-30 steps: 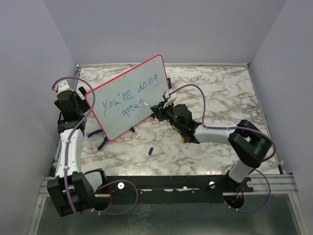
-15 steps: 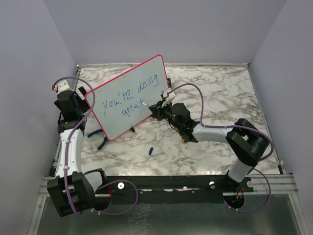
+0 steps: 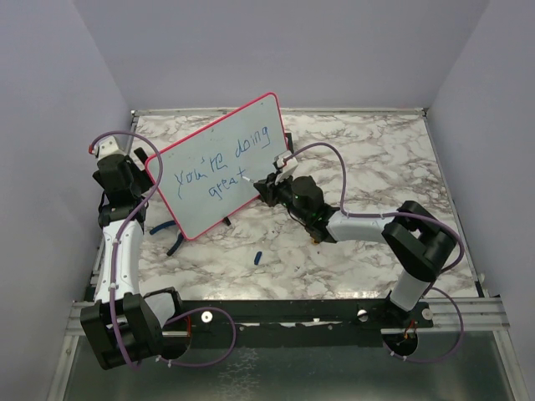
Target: Write a sentence on the whiteboard
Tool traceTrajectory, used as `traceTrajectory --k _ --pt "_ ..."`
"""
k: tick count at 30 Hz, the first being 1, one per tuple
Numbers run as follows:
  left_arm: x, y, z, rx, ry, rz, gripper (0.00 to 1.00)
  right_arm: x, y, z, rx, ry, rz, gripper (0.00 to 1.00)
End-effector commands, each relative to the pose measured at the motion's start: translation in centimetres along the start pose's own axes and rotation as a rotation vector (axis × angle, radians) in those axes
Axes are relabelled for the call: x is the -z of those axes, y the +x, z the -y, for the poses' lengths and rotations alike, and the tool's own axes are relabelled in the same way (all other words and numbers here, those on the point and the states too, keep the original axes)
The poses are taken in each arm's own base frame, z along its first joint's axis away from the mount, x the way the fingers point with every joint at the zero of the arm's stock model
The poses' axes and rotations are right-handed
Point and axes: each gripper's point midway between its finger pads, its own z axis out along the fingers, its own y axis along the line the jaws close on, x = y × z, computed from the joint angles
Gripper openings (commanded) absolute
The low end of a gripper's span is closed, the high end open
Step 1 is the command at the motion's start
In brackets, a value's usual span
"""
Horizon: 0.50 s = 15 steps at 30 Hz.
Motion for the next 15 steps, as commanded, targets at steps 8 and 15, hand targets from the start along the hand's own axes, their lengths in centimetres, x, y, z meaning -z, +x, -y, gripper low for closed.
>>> traceTrajectory --k 8,15 --pt "0.4 0.0 0.4 -0.009 0.014 0.007 0.92 0.6 2.9 0.9 0.000 0.039 -0.062 0.00" --pt "0.4 0.1 0.4 -0.010 0.013 0.007 0.92 0.6 2.9 1.3 0.010 0.061 -0.063 0.00"
